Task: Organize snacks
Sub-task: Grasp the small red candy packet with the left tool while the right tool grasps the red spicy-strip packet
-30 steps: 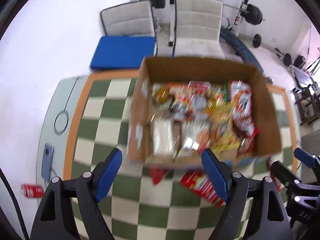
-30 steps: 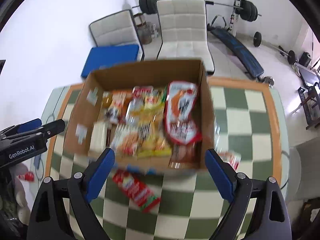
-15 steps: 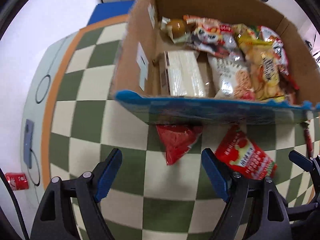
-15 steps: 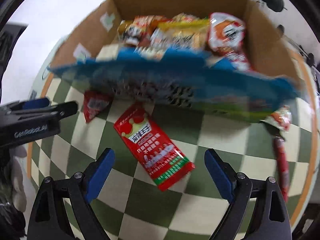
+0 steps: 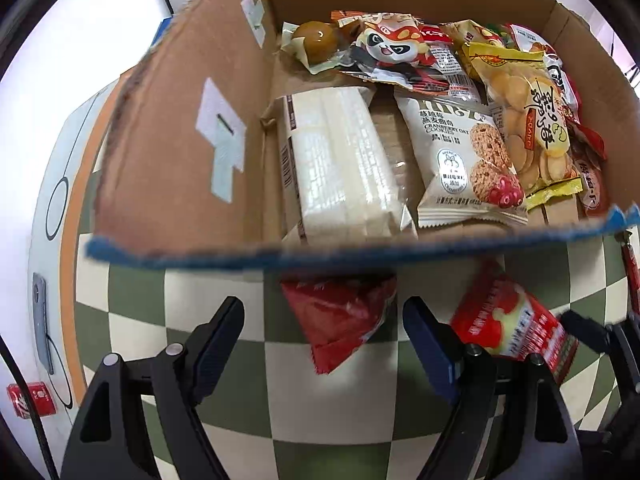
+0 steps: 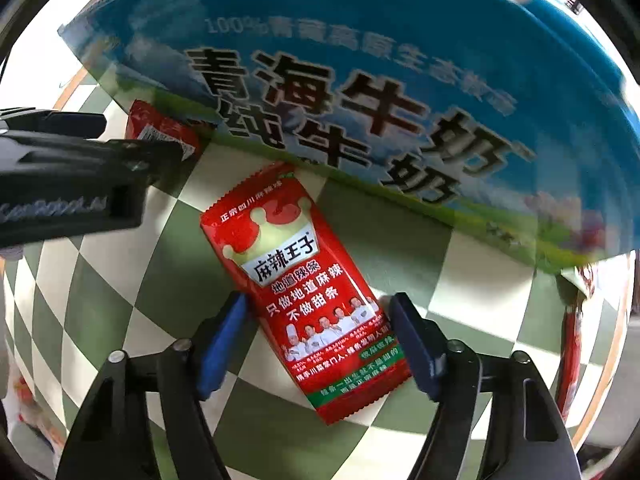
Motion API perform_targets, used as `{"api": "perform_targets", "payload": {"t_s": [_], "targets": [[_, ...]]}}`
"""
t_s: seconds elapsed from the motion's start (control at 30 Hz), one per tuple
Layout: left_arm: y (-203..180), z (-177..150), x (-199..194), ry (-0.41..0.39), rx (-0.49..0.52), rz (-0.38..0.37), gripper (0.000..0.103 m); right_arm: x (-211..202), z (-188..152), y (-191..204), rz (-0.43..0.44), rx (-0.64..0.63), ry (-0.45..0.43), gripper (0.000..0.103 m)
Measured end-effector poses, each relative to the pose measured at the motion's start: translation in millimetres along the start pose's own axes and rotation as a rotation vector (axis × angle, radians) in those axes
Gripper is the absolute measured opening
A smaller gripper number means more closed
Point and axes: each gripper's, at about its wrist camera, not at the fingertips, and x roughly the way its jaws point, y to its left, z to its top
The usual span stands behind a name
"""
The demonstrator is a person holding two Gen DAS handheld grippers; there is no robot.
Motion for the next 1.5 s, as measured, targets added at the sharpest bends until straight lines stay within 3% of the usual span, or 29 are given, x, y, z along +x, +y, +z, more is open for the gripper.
{"api": "perform_targets", "payload": {"t_s": [0.2,0.27,0.4,0.6,0.73,0.83,0.87,0.97,1.07,1.13,1.33,1.5], "targets": [[-1,8,11,0.032,-0.024,-0.041,0.080,2,-21,-23,0.009,0.194,0.071,0.067],[1,9,13,0.038,-0.050,-0.075,0.060,4,-26,-27,0.044,0.222,0.105,0.067],[5,10,10,0.046,-0.085,-0.103,0.059,3,-28,-39,0.170,0.298,0.138,0.068],[25,-10,12,0.084,-0.133,-0.110,0.059,-3,-17,-39,0.136,0.186,0.120,0.071],[31,-34,9,0.119,-0.159,-0.105,0.059,11,-7,-21,0.091,0.063,0.168,0.071],[32,-54,6,0.146,-0.168,-0.091,0.059,25,-5,-15,0.062,0.063,0.223,0.069],[33,-62,5,0.156,-0.172,-0.090,0.059,27,-8,-15,0.077,0.080,0.221,0.063],[36,-86,-2,0.177,-0.178,-0.080,0.059,29,-22,-17,0.115,0.165,0.259,0.062],[38,-102,-4,0.201,-0.187,-0.080,0.059,28,-46,-37,0.242,0.273,0.335,0.062],[37,-110,-5,0.209,-0.196,-0.081,0.059,22,-54,-44,0.304,0.328,0.328,0.062],[44,-128,-9,0.222,-0.213,-0.082,0.058,21,-36,-57,0.217,0.372,0.281,0.063],[34,-126,-3,0.220,-0.160,-0.059,0.057,35,-16,-24,0.099,0.287,0.299,0.064]]}}
